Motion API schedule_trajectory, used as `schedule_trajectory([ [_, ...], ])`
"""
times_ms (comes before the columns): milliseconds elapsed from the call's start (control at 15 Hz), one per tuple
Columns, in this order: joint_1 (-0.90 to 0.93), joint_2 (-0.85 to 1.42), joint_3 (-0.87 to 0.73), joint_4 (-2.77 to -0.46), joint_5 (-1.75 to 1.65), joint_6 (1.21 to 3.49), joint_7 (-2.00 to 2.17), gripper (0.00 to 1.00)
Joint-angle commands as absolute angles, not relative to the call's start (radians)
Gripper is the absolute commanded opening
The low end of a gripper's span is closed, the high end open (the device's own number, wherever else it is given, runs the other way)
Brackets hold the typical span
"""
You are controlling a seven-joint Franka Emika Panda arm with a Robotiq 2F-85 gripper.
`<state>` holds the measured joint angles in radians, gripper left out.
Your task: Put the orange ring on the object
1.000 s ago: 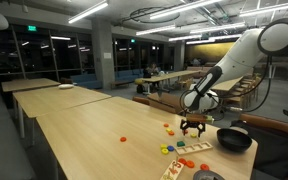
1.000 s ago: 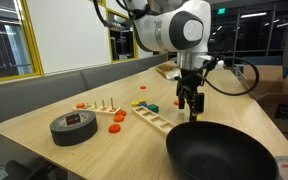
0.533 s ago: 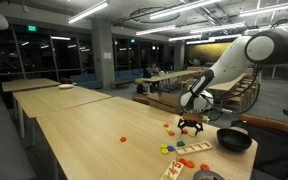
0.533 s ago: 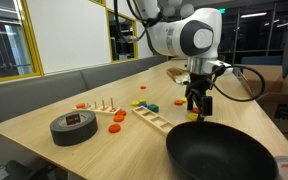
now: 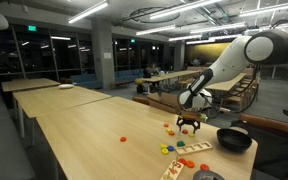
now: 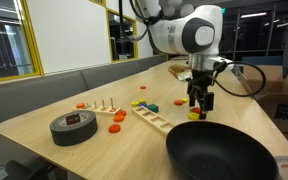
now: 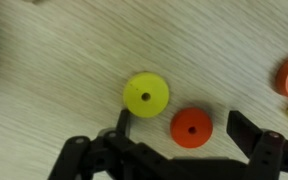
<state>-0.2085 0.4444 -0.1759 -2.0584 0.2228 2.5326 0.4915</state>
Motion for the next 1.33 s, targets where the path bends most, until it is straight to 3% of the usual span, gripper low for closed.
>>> schedule_trajectory([
  [0, -0.190, 0.477, -0.197, -2.007, 0.240, 2.529, 0.501, 1.00],
  [400, -0.190, 0.493, -0.200, -1.994, 0.238, 2.531, 0.502, 1.00],
  [467, -0.189, 0.494, -0.201, -1.994, 0.237, 2.534, 0.502, 0.75],
  [600, -0.187, 0.494, -0.204, -1.994, 0.234, 2.535, 0.503, 0.68],
  [1000, -0.181, 0.487, -0.208, -1.988, 0.231, 2.532, 0.504, 0.21],
  [1067, -0.179, 0.483, -0.210, -1.990, 0.229, 2.532, 0.505, 0.25],
  [1267, -0.176, 0.464, -0.205, -2.002, 0.230, 2.519, 0.497, 0.25],
])
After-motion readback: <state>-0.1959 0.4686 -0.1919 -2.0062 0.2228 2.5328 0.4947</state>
